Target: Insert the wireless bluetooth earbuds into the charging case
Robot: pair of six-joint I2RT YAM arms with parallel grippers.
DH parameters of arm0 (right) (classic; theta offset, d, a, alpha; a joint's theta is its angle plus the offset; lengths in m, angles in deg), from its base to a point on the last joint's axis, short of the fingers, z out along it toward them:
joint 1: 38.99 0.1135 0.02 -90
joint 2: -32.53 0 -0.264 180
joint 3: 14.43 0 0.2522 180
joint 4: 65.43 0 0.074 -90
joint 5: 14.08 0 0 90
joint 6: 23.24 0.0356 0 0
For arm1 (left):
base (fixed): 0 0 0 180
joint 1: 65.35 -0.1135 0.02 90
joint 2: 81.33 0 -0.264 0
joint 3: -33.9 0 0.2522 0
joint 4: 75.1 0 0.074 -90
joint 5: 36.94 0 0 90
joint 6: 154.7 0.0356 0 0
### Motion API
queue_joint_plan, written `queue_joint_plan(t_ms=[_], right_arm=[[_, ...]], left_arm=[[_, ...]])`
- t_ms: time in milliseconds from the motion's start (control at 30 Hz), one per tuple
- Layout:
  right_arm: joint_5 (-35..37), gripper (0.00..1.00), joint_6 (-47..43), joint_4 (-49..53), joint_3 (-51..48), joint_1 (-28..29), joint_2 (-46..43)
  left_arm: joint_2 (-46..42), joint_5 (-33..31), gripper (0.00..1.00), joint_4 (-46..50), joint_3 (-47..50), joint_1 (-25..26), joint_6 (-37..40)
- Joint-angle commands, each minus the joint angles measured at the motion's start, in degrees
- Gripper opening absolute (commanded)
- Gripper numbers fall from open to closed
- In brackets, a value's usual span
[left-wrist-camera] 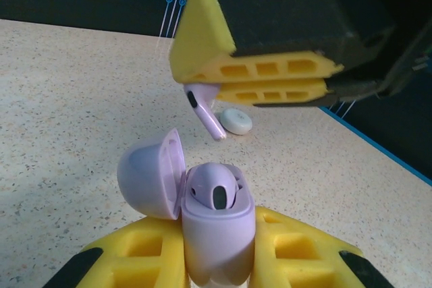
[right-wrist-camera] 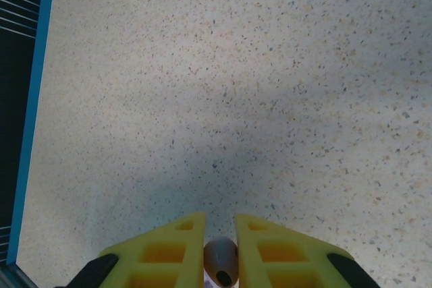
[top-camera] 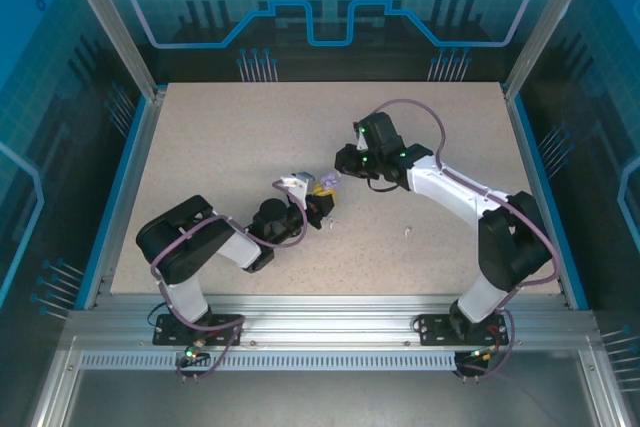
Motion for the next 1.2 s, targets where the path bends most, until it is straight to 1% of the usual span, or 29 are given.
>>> queue_joint_plan(t_ms=[0, 200, 800, 1167], right_arm=[[0.27, 0.16, 1.88, -2.68, -1.59, 0.8, -2.49], [1.1, 0.16, 2.93, -4.78, -3.82, 1.41, -3.93], [1.14, 0.16, 3.33, -6.9, -1.75, 2.59, -1.63], [1.32, 0.16, 2.83, -7.05, -2.5, 2.67, -0.8]], left_arm=[[-0.15, -1.63, 0.21, -2.68, -1.57, 0.43, -1.23], [0.2, -1.61, 0.21, -2.69, -2.06, 0.47, -1.19], [-1.35, -1.45, 0.21, -2.68, -2.05, 0.41, -1.66], [-3.53, -2.04, 0.21, -2.71, -1.98, 0.43, -1.3]])
